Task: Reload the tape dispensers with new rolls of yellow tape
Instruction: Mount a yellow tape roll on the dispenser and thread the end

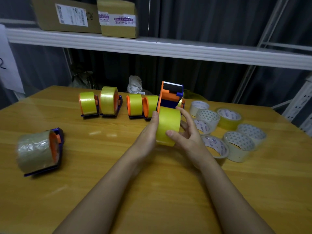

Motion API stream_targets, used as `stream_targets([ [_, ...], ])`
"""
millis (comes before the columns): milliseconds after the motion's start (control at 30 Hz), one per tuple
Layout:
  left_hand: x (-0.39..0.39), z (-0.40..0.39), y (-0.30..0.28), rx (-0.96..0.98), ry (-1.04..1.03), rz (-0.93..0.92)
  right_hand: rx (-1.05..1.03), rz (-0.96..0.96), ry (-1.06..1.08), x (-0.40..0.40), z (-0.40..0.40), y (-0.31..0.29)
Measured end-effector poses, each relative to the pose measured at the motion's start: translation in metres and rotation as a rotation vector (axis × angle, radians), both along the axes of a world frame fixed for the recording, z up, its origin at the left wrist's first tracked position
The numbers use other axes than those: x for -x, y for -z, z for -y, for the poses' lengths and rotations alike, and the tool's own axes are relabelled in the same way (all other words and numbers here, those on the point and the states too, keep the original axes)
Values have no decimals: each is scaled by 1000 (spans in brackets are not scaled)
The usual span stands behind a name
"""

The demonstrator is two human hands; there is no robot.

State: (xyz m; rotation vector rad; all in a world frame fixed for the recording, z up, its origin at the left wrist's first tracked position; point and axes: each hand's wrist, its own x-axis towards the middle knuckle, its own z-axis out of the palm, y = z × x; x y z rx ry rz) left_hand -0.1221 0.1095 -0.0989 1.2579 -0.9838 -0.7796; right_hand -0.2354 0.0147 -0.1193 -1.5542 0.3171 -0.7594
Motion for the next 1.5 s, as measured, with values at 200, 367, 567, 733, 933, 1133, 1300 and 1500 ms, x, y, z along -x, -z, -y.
stream_targets([
  [200,-6,2,-4,-27,-19,-113,183,-20,28,0,-1,-1],
  [367,0,1,-3,23,28,-74,212,-28,74,-1,-4,0],
  [567,3,2,0,68,-4,-13,104,-58,72,-5,-4,3],
  [733,3,2,2,85,6,14,57,-102,119,-8,-6,1],
  [933,0,0,3,67,10,-10,29,-144,46,-7,-8,1],
  [1133,-11,5,-3,68,-22,-231,251,-135,-45,0,-12,-2],
  [1300,-12,4,-4,-24,-29,-303,247,-114,42,-2,-9,0],
  [1500,-12,2,-5,-69,13,-325,243,-98,65,-2,-8,1],
])
